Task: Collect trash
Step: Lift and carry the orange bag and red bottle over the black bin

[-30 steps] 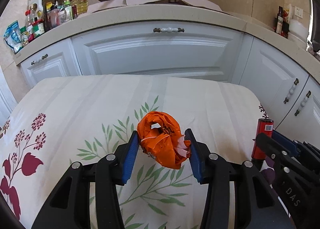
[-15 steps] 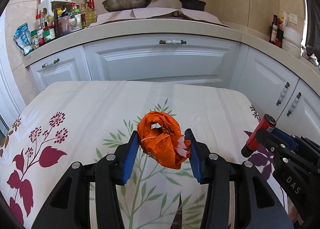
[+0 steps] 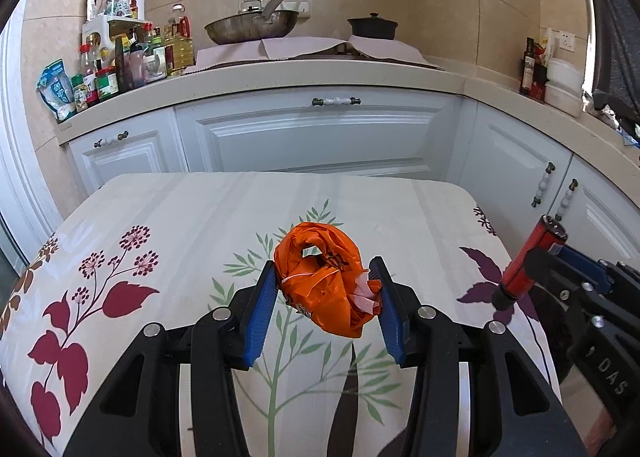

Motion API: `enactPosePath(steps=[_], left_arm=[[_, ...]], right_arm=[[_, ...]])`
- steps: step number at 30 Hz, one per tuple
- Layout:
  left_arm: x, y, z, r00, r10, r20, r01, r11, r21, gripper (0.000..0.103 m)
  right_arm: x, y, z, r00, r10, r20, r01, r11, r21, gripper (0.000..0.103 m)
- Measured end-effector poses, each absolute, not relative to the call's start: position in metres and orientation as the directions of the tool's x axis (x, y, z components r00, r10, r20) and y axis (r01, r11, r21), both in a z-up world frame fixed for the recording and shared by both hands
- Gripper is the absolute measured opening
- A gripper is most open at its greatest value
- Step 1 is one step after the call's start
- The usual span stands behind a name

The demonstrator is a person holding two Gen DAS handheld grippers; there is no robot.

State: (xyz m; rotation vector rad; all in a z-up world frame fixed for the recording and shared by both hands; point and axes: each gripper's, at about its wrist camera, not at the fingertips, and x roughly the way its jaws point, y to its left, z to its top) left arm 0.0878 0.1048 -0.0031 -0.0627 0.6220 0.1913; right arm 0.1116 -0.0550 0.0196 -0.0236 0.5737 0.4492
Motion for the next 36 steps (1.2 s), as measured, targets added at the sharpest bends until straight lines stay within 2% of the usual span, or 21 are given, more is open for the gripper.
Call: enactPosePath(steps=[14,36], left_arm=[[0.064,0.066,0.008,0.822,0.100,-0.561,-0.118,0.993,0.004,0.047],[0.075,-0.054,0.012,0.832,-0.104,-0.545,0.120,0.993,-0.006,0.047]], right_arm=[[0.075,-0.113,0.027,0.796,0.340,-0.500,-0.329,0.938,0.113,0.023],[0.062,-0.233,0.020,0.860,0.130,-0.493,-0.084,0.990,0.115,0.023]])
